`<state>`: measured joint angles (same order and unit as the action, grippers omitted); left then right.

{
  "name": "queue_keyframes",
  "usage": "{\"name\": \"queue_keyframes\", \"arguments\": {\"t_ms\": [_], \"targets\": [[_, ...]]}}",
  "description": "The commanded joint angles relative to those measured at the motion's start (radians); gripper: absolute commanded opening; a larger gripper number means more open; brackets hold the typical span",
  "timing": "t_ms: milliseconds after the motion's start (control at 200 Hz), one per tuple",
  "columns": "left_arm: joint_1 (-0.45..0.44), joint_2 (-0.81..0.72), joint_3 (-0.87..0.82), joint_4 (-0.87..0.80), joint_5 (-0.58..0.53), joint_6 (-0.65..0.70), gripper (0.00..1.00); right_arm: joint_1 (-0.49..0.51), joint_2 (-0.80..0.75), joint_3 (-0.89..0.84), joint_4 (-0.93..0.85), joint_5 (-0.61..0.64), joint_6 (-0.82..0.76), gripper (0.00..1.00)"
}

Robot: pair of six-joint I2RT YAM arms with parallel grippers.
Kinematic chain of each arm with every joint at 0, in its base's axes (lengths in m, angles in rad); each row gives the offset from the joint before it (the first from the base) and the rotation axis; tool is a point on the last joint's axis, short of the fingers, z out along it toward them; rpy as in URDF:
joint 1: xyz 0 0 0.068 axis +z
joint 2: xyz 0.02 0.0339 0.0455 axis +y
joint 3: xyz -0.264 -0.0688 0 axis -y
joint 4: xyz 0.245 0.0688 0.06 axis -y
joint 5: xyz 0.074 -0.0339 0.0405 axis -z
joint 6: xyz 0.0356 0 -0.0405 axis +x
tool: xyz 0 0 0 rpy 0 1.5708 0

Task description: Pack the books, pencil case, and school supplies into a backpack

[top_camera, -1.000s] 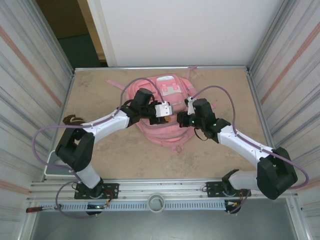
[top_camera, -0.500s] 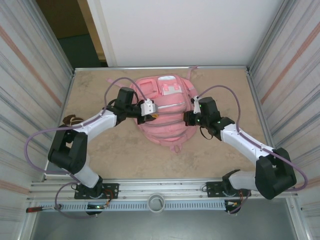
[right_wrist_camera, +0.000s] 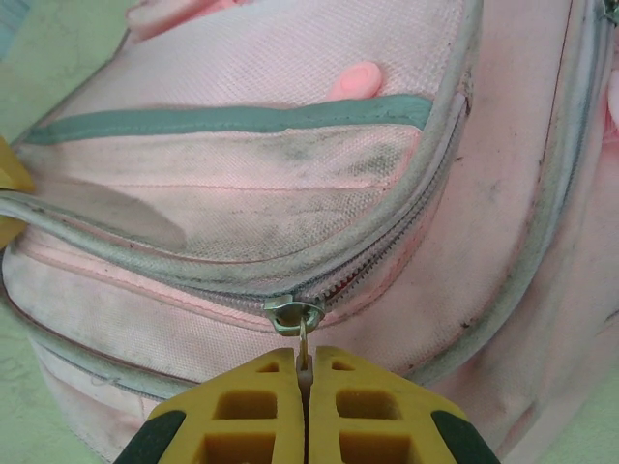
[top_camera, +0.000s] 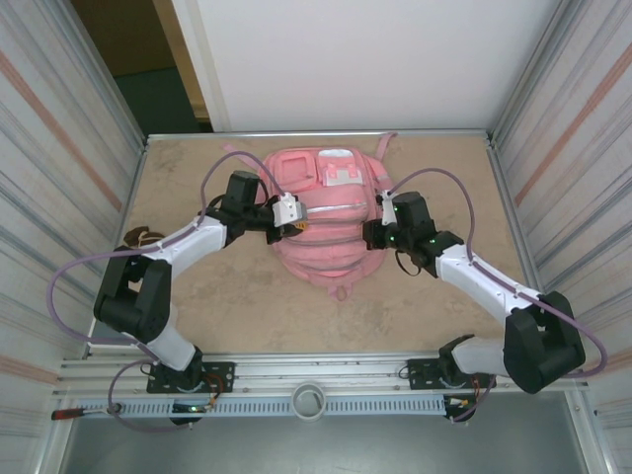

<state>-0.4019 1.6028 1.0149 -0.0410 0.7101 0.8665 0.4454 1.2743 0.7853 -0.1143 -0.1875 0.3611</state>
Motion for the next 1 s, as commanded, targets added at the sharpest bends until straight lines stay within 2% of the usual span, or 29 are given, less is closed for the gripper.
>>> {"name": "queue_keyframes", "arguments": {"t_ms": [0, 486, 651, 711, 777, 877, 992], "targets": [[0.032, -0.004, 0.004, 0.013, -0.076, -0.001, 0.18, -0.041, -0.009, 0.001, -0.077, 0.029, -0.029, 0.00], [0.039, -0.006, 0.022, -0.031, -0.127, -0.003, 0.13, -0.132, 0.003, -0.001, -0.132, -0.005, -0.021, 0.00], [0.037, -0.038, 0.026, -0.062, -0.052, -0.003, 0.15, -0.126, -0.002, -0.017, -0.091, -0.055, -0.001, 0.00], [0.018, -0.063, 0.027, -0.080, -0.030, 0.004, 0.19, -0.112, -0.020, -0.023, -0.066, -0.087, 0.007, 0.00], [-0.021, -0.091, 0.024, -0.086, -0.043, 0.020, 0.37, -0.084, -0.040, -0.021, -0.048, -0.098, 0.010, 0.00], [-0.103, -0.112, 0.026, -0.080, -0.097, 0.057, 0.51, -0.044, -0.057, -0.011, -0.036, -0.096, 0.011, 0.00], [-0.195, -0.082, 0.054, -0.050, -0.198, 0.080, 0.60, -0.020, -0.061, -0.011, -0.008, -0.104, 0.029, 0.00]]}}
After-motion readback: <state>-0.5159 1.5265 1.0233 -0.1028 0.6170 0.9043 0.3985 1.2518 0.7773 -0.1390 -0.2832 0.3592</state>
